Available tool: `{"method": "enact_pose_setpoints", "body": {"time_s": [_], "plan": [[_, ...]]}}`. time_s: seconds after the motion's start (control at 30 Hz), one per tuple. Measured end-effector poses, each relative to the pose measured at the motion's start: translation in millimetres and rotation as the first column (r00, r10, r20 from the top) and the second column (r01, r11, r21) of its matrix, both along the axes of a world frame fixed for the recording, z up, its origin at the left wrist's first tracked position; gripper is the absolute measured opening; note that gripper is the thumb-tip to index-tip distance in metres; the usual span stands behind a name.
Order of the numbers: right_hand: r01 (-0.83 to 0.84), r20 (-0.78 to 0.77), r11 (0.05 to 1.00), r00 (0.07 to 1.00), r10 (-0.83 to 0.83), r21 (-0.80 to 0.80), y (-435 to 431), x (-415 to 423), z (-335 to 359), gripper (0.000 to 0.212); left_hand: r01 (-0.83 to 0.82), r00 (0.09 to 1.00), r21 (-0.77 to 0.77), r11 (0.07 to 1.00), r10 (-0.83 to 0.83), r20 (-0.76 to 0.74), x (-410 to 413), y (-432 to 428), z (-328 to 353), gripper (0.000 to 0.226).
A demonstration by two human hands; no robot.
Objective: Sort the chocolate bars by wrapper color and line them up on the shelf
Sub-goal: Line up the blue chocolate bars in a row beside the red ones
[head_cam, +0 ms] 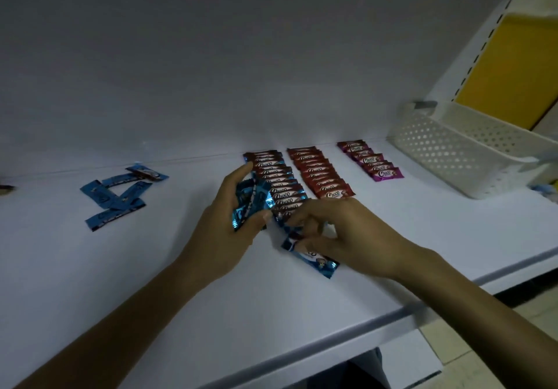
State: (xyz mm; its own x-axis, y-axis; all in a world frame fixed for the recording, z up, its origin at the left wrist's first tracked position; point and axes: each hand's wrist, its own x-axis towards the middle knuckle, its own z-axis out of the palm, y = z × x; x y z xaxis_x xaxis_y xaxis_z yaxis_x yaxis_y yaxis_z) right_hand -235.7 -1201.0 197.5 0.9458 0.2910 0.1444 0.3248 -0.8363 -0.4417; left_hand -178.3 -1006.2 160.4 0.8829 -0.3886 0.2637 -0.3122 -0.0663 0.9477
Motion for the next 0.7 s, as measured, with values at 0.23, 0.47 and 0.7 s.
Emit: {"method": "enact_pose_setpoints", "body": {"time_s": [0.23,0.47,0.7], "plan": [[0.141,0.179,0.977,0.978,-0.111,-0.163,-15.0,-15.9,-11.5,0.034,-0.026,1.0,0.009,1.0,0.026,-0.008,0.3,0.9,1.0,0.057],[0.161,0.185,0.979,0.973,-0.136,-0.124,-18.4,-14.7,-23.6,0.013,-0.013,1.0,-0.002,1.0,0.013,0.013,-0.8,-0.5,1.1,0.06],[0.234,0.349,0.965,0.92,-0.181,-0.116,-16.6,-0.9,-27.0,0.02,-0.024,0.999,-0.043,0.999,0.022,-0.034,-1.2,-1.3,1.8,0.067]]}}
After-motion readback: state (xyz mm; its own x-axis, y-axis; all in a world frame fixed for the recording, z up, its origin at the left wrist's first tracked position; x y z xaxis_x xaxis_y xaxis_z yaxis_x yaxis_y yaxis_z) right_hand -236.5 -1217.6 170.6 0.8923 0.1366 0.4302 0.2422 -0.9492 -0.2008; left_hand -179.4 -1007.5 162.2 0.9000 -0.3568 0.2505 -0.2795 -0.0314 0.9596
